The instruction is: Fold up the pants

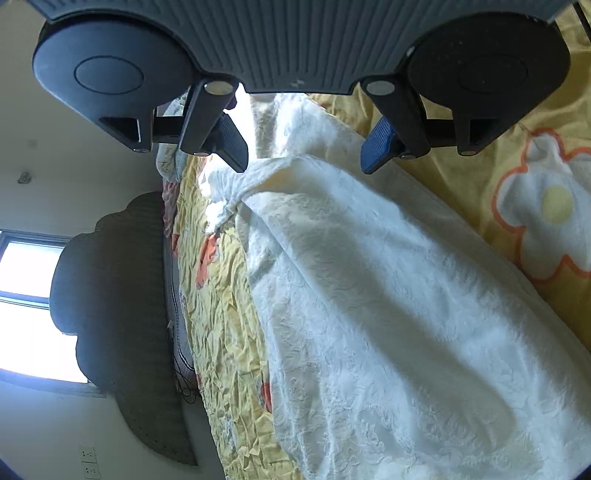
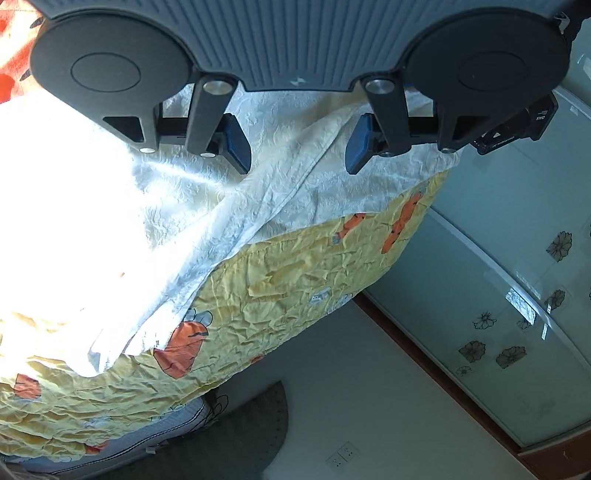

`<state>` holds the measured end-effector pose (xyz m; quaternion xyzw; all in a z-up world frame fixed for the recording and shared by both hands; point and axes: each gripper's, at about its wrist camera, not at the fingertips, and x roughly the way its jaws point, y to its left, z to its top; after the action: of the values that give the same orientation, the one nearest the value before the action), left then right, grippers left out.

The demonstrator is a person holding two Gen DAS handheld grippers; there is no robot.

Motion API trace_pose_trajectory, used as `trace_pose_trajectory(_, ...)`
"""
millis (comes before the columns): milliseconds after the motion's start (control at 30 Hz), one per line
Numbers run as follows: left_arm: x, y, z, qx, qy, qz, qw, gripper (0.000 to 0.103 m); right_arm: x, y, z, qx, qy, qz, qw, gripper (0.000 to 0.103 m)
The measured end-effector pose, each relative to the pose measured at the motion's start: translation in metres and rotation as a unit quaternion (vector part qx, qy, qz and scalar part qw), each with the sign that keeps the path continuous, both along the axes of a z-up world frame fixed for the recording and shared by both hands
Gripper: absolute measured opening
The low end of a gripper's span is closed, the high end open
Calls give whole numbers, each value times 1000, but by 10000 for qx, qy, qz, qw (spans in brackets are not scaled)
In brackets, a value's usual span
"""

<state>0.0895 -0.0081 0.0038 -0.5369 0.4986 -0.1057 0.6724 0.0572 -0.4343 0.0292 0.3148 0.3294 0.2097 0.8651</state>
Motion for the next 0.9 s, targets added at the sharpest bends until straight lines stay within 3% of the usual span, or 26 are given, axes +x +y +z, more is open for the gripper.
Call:
trace_pose_trajectory(133,6,2,-1,372,-127,86,9992,70,9,5,0,33,-58,50,10000,67)
trace_pose_trajectory(233,5,5,-13,255,141,112,9995,68,15,13,-4,5,37,126,9999,67)
trace_pose_trajectory(400,3,6,-17,336,88,30,9994,68,23,12,-6,-84,103,74,9999,67)
trace_pose_trajectory(500,9,10,-22,308,118,163,9993,58,30,12,-3,-92,142,49,9998,67)
trace_pose_trajectory(567,10,9,-17,619,23,198,9979,42,33,13,0,-112,79,82,9999,67)
trace_pose_trajectory(600,10,8,-15,840,-47,194,9963,14,35,13,1,-117,48,63,9999,67)
trace_pose_trajectory(633,10,8,-15,1091,-82,187,9938,3,37,12,2,-132,14,3,9999,67)
trace_pose_trajectory(800,-5,4,-17,1454,-362,97,9887,3,78,-20,15,-683,-96,-685,9953,67)
trace_pose_trajectory(900,-10,-1,-17,1603,-546,23,9856,3,133,-41,23,-1191,292,-1164,9856,69)
